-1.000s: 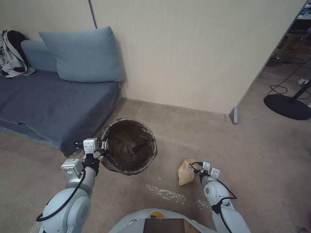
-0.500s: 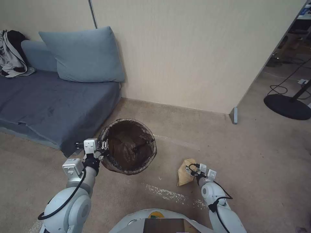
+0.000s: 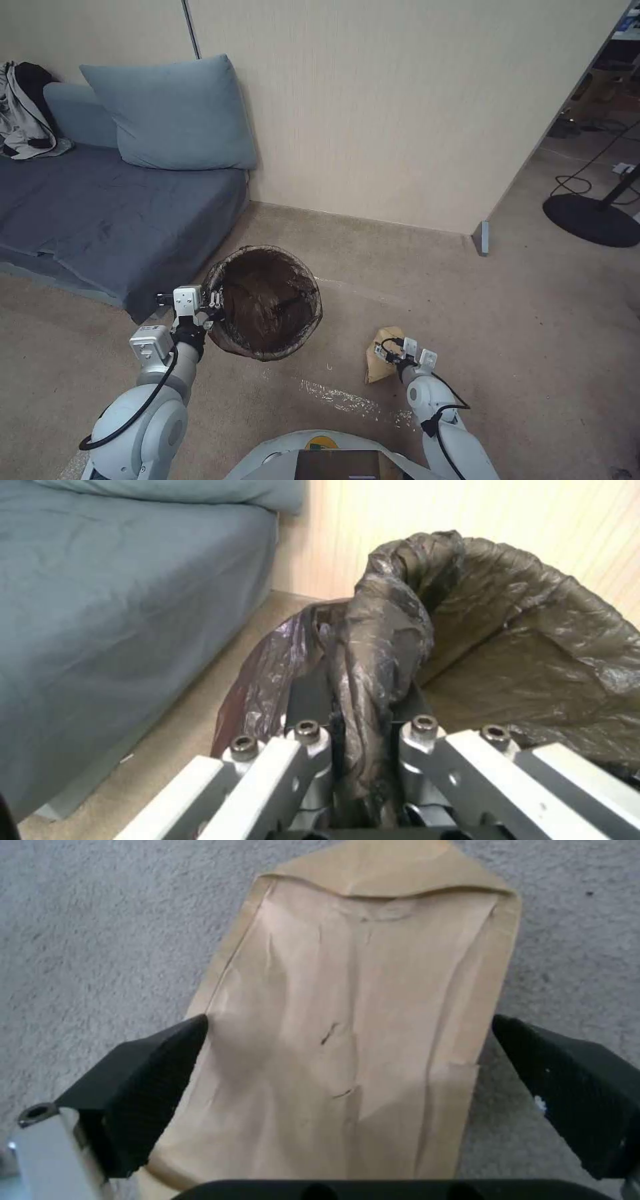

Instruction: Pick up the trash bin, then pick up the garbage from the floor and place it into the trash bin.

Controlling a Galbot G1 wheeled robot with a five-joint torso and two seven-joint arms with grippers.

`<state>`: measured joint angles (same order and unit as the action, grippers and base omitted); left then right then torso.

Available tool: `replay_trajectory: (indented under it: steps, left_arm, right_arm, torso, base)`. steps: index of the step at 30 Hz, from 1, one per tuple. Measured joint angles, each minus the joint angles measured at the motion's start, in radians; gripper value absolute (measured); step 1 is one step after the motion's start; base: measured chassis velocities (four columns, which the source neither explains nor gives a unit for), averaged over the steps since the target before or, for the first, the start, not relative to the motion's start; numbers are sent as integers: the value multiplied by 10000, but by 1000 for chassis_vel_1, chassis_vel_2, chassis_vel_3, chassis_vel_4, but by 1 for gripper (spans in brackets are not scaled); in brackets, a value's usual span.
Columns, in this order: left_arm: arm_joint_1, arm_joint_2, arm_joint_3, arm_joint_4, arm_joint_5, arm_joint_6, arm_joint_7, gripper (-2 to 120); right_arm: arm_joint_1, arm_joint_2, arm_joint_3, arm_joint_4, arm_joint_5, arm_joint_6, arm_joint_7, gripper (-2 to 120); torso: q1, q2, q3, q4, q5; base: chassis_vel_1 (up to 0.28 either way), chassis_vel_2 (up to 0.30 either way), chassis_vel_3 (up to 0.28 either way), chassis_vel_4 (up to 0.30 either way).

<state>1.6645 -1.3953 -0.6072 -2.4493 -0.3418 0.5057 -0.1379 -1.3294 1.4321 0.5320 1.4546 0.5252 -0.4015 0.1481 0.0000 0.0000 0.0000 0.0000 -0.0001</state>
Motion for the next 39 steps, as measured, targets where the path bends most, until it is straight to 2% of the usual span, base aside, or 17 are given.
replay_trajectory:
  steps: [5,8,9,12,14,18,19,24,25,32,39]
  left_arm:
    - [13,14,-27,-12,-26,-2,-7,7]
    - [27,18,-32,-25,-30,-4,-9,7]
    - [27,18,-32,-25,-30,-4,-9,7]
    - [25,18,-26,-42,-31,-5,-9,7]
    - [22,18,-22,-45,-31,-6,-9,7]
    - [35,12,-19,-92,-24,-6,-8,7]
    - [35,12,-19,-92,-24,-6,-8,7]
    - [55,28,11,-136,-23,-5,-6,7]
    - [55,28,11,-136,-23,-5,-6,7]
    - [51,45,78,-186,-20,-4,5,7]
    - [55,70,87,-271,-27,-4,20,7]
  right_arm:
    - [25,-5,-5,-39,1,-10,-114,100]
    - [23,7,5,-42,6,-3,-186,88]
    - [23,7,5,-42,6,-3,-186,88]
    - [-8,23,12,-16,7,47,-261,73]
    - [-20,23,19,5,6,57,-275,70]
    - [-50,-11,75,64,3,83,-291,50]
    - [-50,-11,75,64,3,83,-291,50]
    - [-104,-9,140,149,-7,104,-294,28]
    - [-104,-9,140,149,-7,104,-294,28]
    - [-251,-6,261,310,-74,162,-293,3]
    - [-384,-62,436,691,-100,205,-276,0]
  torso:
    - [0,0,0,0,0]
    - [0,0,0,0,0]
    - [0,0,0,0,0]
    - [0,0,0,0,2]
    - [0,0,0,1,1]
    - [0,0,0,0,1]
    - [0,0,0,0,1]
    - [0,0,0,0,1]
    - [0,0,0,0,1]
    - [0,0,0,0,1]
    - [0,0,0,0,3]
  base:
    - [0,0,0,0]
    - [0,0,0,0]
    - [0,0,0,0]
    - [0,0,0,0]
    - [0,0,0,0]
    - [0,0,0,0]
    - [0,0,0,0]
    - [0,0,0,0]
    - [0,0,0,0]
    - [0,0,0,0]
    - [0,0,0,0]
